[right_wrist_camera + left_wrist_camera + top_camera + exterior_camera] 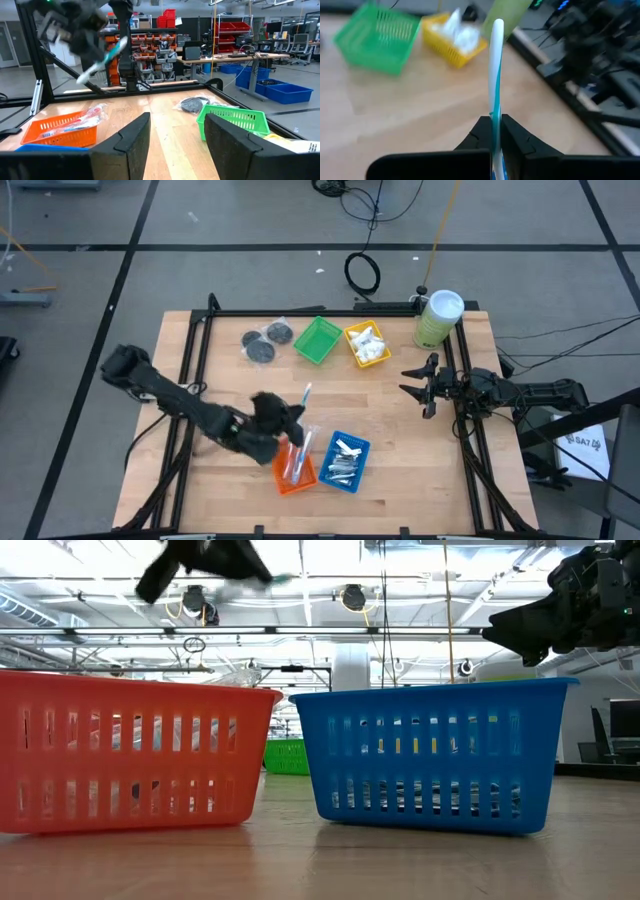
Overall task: Pick & Place Travel size toiletries
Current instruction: Put the green toothbrush into the orange bin
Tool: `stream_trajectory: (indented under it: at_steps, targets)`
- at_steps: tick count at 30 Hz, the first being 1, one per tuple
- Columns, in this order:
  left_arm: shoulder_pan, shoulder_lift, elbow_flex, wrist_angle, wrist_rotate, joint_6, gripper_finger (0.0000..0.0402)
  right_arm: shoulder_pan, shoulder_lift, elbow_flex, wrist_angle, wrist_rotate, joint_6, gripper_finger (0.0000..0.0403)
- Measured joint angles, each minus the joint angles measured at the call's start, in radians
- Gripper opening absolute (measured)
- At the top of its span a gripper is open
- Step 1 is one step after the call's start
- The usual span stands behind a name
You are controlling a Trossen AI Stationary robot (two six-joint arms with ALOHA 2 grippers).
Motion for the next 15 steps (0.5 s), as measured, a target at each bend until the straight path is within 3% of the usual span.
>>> stream_trajectory:
  at_steps: [6,15]
  targets:
    - [-0.043,0.186,0.02,-0.022,0.034,-0.246,0.0005,0.0,0.0,0.0,0.0,0.0,0.0,0.0176]
    - [-0.172,0.295,0.021,0.021,0.08,-0.306,0.001,0.0,0.0,0.0,0.0,0.0,0.0,0.0174]
